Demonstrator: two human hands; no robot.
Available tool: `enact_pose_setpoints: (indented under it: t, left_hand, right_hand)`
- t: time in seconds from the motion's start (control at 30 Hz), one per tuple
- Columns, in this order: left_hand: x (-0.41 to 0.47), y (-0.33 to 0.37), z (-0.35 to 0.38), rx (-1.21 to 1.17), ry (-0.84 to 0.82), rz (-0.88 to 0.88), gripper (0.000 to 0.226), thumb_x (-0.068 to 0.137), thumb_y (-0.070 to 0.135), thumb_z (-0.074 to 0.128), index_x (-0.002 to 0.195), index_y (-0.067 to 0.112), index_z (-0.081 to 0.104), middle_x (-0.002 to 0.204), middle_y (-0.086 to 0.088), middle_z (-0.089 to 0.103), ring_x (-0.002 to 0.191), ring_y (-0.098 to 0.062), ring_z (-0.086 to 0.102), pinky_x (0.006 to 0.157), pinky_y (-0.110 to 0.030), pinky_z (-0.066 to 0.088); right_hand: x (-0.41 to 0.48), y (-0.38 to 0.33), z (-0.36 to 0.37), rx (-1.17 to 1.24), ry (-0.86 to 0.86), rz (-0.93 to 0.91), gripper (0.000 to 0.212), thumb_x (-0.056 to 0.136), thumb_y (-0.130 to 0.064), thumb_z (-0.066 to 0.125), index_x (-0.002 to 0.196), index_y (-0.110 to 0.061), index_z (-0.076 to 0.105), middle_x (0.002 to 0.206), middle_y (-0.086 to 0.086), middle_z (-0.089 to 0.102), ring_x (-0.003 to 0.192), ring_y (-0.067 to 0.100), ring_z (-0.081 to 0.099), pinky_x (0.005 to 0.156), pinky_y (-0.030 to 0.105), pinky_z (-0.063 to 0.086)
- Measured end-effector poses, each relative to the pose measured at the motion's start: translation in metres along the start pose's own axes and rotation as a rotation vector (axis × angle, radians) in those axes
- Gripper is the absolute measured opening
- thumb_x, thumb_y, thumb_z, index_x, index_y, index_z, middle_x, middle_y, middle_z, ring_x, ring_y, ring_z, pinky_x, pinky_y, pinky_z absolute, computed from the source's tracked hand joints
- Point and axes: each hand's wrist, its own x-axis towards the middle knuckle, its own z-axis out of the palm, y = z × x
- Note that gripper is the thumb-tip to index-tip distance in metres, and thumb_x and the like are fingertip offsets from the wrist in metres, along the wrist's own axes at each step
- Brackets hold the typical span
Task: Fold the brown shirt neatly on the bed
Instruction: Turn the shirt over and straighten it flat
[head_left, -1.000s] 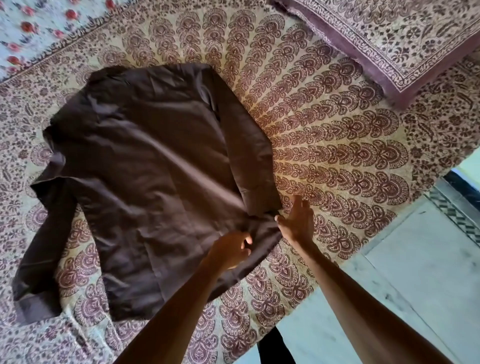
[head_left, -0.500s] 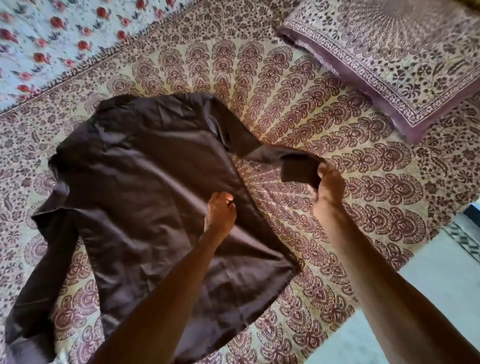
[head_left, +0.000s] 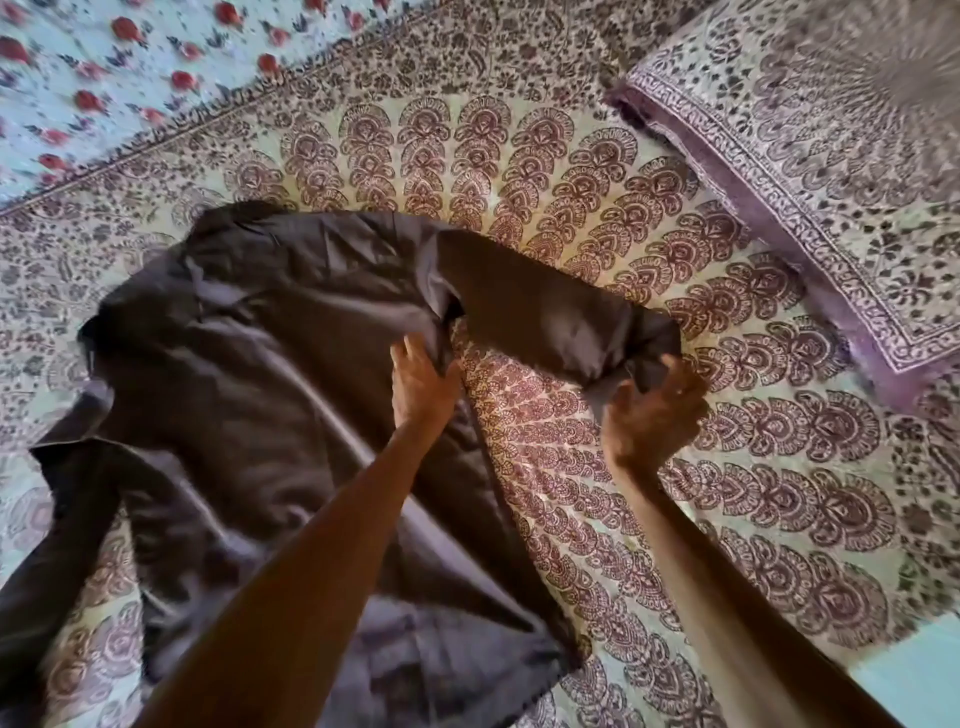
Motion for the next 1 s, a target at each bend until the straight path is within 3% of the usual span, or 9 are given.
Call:
enact_pose_setpoints:
  t: [0.07,0.17,0.33,0.43,0.6,0.7,0.83,0.9,1.0]
  left_hand:
    - [0.025,0.016,-0.003,0.032,0.016,-0.019,0.061,0.084,0.039,0.067,0.127,0.008,0.038,0.126,-0.017,0.042,0.113,-0.04,0.051,0.086,-0.047,0.046]
    - [0.058,0.034,-0.004,0.177,-0.055,-0.019,0.066,0.082,0.04,0.069,0.131,0.011,0.036,0.129,-0.015,0.042,0.117,-0.039,0.051,0.089,-0.05,0.048]
    - [0.087,0.053,0.001,0.3,-0.06,0.006,0.028,0.088,0.012,0.056,0.114,0.001,0.056,0.113,-0.022,0.063,0.105,-0.041,0.061,0.084,-0.046,0.051]
    - [0.097,0.054,0.004,0.085,-0.014,-0.016,0.015,0.084,0.008,0.056,0.096,0.002,0.063,0.094,-0.021,0.067,0.086,-0.035,0.066,0.071,-0.042,0.052]
    - [0.104,0.042,0.01,-0.167,-0.147,-0.053,0.013,0.086,0.005,0.058,0.092,0.009,0.069,0.081,-0.011,0.071,0.069,-0.023,0.069,0.069,-0.037,0.06]
    - [0.117,0.037,0.003,-0.302,-0.118,-0.12,0.021,0.091,0.002,0.049,0.093,0.012,0.068,0.083,-0.009,0.071,0.068,-0.021,0.069,0.063,-0.031,0.057]
    - [0.145,0.035,-0.015,-0.034,0.094,-0.027,0.027,0.088,0.004,0.048,0.11,0.01,0.062,0.105,-0.01,0.066,0.091,-0.025,0.061,0.072,-0.027,0.045]
    - [0.157,0.033,-0.016,0.099,0.116,0.022,0.032,0.087,0.006,0.051,0.119,0.009,0.056,0.123,-0.015,0.055,0.109,-0.032,0.052,0.086,-0.039,0.045]
    - [0.17,0.029,-0.016,0.261,0.091,0.073,0.038,0.092,0.016,0.049,0.129,0.016,0.05,0.135,-0.012,0.046,0.118,-0.034,0.046,0.095,-0.048,0.043]
  right_hand:
    - [0.003,-0.019,0.019,-0.091,-0.235,-0.353,0.055,0.079,-0.037,0.063,0.127,-0.016,0.05,0.132,0.016,0.05,0.119,0.032,0.046,0.098,0.052,0.041]
    - [0.02,-0.044,0.054,-0.325,-0.469,-0.635,0.076,0.072,-0.049,0.073,0.136,-0.023,0.041,0.142,0.011,0.043,0.131,0.033,0.038,0.103,0.054,0.034]
    - [0.054,-0.063,0.076,-0.449,-0.326,-0.918,0.033,0.07,-0.023,0.078,0.1,-0.016,0.067,0.096,0.007,0.067,0.092,0.029,0.058,0.08,0.043,0.046]
    - [0.081,-0.066,0.075,-0.43,-0.256,-0.815,0.031,0.072,-0.022,0.079,0.098,-0.013,0.066,0.09,0.006,0.071,0.087,0.027,0.061,0.081,0.041,0.046]
    - [0.102,-0.074,0.068,-0.469,-0.29,-0.726,0.042,0.072,-0.026,0.079,0.109,-0.014,0.064,0.11,0.009,0.066,0.105,0.031,0.054,0.091,0.046,0.04]
    - [0.095,-0.09,0.08,-0.185,-0.38,-0.717,0.036,0.076,-0.025,0.067,0.112,-0.023,0.062,0.116,0.003,0.061,0.113,0.028,0.05,0.095,0.046,0.037]
    - [0.086,-0.136,0.115,0.186,-0.478,-0.573,0.031,0.091,-0.04,0.038,0.102,-0.023,0.061,0.104,0.002,0.065,0.101,0.025,0.058,0.09,0.046,0.046]
    - [0.087,-0.158,0.129,0.078,-0.47,-0.511,0.028,0.096,-0.04,0.041,0.104,-0.02,0.059,0.11,0.006,0.061,0.107,0.028,0.055,0.091,0.047,0.045]
    - [0.091,-0.178,0.146,-0.177,-0.432,-0.489,0.035,0.094,-0.04,0.052,0.116,-0.014,0.053,0.123,0.014,0.054,0.117,0.034,0.048,0.097,0.051,0.039]
